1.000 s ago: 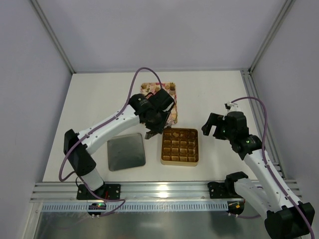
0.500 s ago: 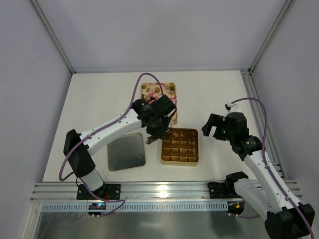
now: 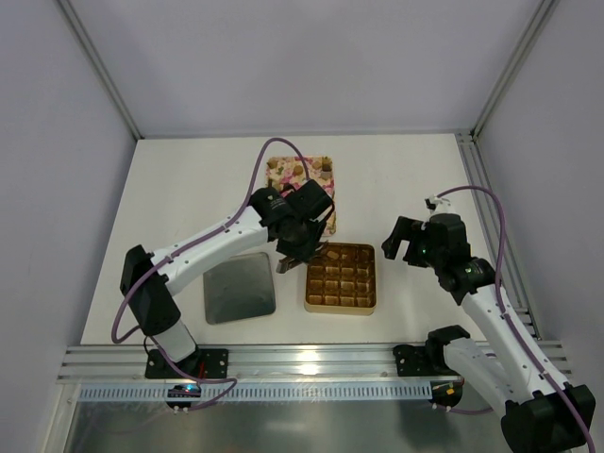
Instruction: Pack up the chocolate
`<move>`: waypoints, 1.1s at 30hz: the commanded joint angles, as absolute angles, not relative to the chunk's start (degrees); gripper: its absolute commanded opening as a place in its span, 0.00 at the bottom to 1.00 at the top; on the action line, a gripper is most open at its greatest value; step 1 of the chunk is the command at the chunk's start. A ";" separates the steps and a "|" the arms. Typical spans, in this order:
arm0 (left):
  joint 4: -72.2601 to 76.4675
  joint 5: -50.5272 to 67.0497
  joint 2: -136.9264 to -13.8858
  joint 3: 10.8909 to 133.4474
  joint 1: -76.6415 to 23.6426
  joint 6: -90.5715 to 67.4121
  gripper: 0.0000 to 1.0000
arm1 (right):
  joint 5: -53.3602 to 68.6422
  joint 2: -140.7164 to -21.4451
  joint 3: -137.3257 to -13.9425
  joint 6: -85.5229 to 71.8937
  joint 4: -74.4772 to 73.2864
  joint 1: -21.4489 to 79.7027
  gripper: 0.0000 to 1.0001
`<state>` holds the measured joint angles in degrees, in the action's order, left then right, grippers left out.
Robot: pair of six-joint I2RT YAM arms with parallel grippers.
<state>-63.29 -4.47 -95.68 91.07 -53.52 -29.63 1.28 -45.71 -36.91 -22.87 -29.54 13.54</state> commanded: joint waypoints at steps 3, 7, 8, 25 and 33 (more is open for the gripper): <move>-63.28 -6.32 -92.11 95.26 -53.79 -29.18 0.39 | 1.67 -45.70 -37.44 -23.47 -27.42 13.71 1.00; -63.89 -7.91 -92.28 98.69 -53.00 -28.74 0.39 | 1.49 -45.97 -38.05 -23.20 -27.42 13.71 1.00; -64.16 -8.00 -92.55 99.40 -52.21 -28.74 0.39 | 1.49 -46.14 -38.14 -23.12 -27.42 13.71 1.00; -65.22 -10.02 -108.27 112.76 -40.09 -22.41 0.43 | 2.46 -48.69 -39.29 -22.50 -26.54 13.62 1.00; -63.11 -10.11 -112.85 112.15 -37.36 -20.74 0.43 | 2.72 -49.39 -39.29 -22.50 -26.10 13.62 1.00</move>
